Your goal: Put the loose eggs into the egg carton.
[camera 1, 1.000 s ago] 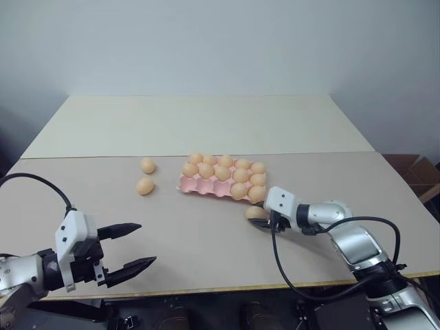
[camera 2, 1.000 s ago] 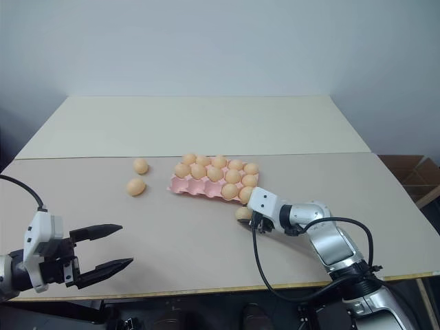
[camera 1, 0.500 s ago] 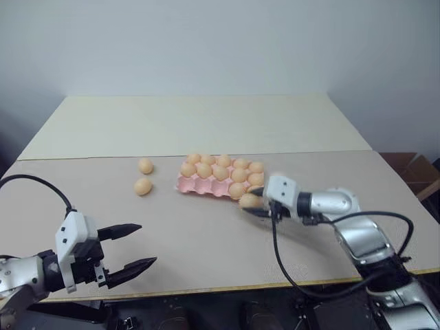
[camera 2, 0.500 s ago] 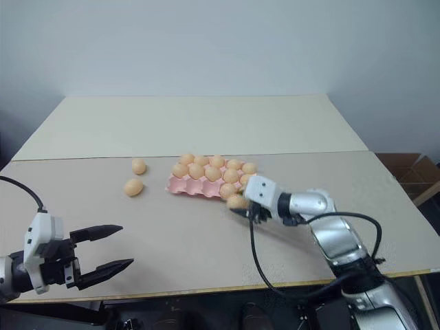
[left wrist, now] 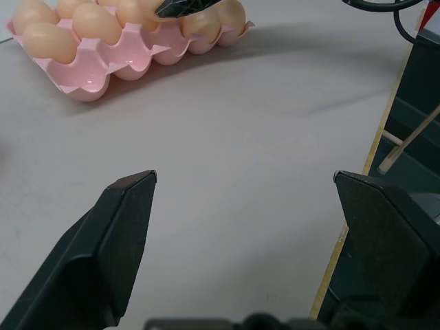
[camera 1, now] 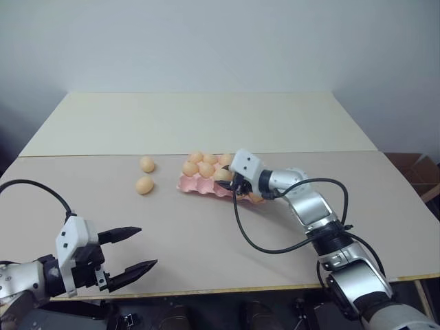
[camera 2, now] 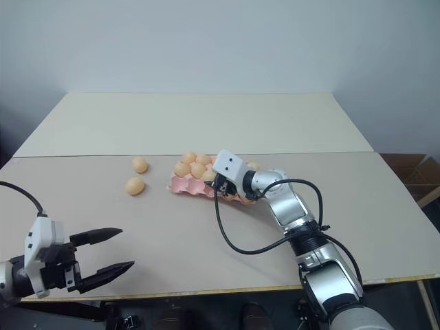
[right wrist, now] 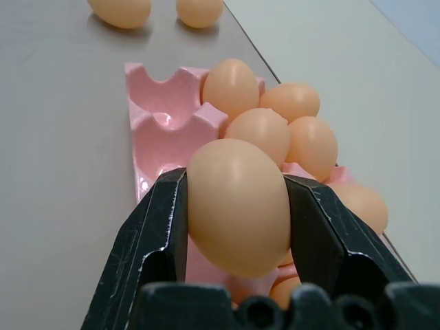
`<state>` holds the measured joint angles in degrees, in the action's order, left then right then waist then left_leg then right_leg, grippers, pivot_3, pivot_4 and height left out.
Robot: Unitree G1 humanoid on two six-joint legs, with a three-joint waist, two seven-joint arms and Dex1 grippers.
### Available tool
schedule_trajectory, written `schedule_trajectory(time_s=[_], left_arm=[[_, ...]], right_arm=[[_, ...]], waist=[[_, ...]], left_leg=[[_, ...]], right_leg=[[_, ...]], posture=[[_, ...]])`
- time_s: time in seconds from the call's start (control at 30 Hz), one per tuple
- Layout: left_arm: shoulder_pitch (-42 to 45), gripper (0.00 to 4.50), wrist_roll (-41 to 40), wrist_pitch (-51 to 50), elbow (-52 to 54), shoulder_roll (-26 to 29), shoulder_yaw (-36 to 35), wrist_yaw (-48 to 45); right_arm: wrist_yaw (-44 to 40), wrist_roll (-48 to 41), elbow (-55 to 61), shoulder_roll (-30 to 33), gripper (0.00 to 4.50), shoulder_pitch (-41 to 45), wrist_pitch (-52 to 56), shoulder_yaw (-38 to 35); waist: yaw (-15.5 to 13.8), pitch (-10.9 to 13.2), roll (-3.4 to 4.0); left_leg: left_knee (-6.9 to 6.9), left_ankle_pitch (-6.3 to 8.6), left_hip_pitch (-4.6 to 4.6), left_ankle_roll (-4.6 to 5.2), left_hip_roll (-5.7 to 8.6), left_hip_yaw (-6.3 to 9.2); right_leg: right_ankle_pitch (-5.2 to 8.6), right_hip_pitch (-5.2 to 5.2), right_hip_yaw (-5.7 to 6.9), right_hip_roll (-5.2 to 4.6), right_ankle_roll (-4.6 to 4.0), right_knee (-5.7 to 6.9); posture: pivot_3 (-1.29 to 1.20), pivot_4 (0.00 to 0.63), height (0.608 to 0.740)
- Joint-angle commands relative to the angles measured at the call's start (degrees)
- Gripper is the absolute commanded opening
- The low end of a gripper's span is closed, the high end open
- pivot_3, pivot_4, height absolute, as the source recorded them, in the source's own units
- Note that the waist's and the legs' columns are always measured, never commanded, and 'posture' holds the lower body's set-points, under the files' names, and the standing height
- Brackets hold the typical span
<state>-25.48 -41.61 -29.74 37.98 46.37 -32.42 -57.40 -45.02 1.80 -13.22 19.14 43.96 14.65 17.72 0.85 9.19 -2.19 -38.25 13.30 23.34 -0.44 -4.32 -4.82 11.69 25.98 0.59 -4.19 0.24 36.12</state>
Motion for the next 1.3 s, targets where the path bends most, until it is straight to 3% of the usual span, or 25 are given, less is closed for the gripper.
schedule_trajectory(time_s=[0.03,0.23,0.53,0.67,0.87,1.03,1.3], left_arm=[[-0.33,4.5,-0.06,1.52,2.05,-0.28,-1.44,0.22],[-0.19,4.5,0.13,2.02,1.72,-0.22,-1.1,0.53],[1.38,4.5,1.9,2.89,0.57,-0.3,0.37,0.83],[3.74,4.5,4.17,2.97,-1.69,-1.93,1.41,5.04],[12.71,4.5,18.17,5.29,-13.03,-4.29,5.89,18.97],[17.83,4.5,15.94,0.03,-15.27,-2.67,0.62,22.05],[21.02,4.5,15.91,-2.16,-16.49,-0.33,3.31,20.62]], right_arm=[[-1.38,-0.09,1.76,0.35,2.62,0.48,-1.84,-0.1],[-2.48,-0.3,3.52,0.41,4.46,-0.22,-2.08,-0.68],[-3.47,-1.31,11.58,2.78,4.46,-1.97,0.87,-2.09],[-5.77,-4.1,22.02,7.65,4.46,-6.35,5.87,-4.6],[-11.95,-10.38,38.76,20.4,4.46,-17.27,13.91,-10.37],[-13.28,-14.87,45.94,27.96,4.46,-24.32,18.19,-15.93],[-9.5,-16.97,48.92,29.27,4.46,-27.43,21.98,-17.6]], waist=[[0.02,0.0,0.0],[0.13,0.0,0.0],[0.05,0.0,0.0],[-0.35,0.0,0.0],[-0.86,0.0,-0.01],[-0.43,-0.03,-0.09],[-0.19,-0.03,-0.09]], left_leg=[[0.0,0.0,0.0,0.0,0.0,0.0],[0.0,-0.01,-0.05,0.0,-0.02,-0.01],[0.0,-0.01,-0.03,-0.01,-0.06,-0.01],[0.0,-0.01,-0.01,-0.01,-0.05,-0.02],[0.0,-0.01,-0.08,-0.01,-0.03,-0.01],[-0.03,-0.01,-0.09,-0.01,-0.05,-0.02],[-0.03,-0.01,-0.13,-0.01,-0.05,-0.03]], right_leg=[[0.0,0.01,0.0,0.0,0.0,0.01],[-0.01,0.01,-0.02,0.02,-0.01,0.07],[-0.01,0.04,-0.03,0.09,-0.02,0.07],[-0.01,0.03,-0.01,0.05,-0.01,0.04],[-0.01,-0.01,-0.01,0.06,0.0,0.06],[0.0,-0.01,-0.03,0.07,0.03,0.04],[0.15,-0.02,-0.06,0.07,0.3,0.05]], posture=[[0.0,0.15,0.74],[0.0,0.15,0.74],[0.0,0.15,0.74],[0.0,0.15,0.74],[0.0,0.15,0.74],[0.0,0.15,0.74],[0.0,0.15,0.74]])
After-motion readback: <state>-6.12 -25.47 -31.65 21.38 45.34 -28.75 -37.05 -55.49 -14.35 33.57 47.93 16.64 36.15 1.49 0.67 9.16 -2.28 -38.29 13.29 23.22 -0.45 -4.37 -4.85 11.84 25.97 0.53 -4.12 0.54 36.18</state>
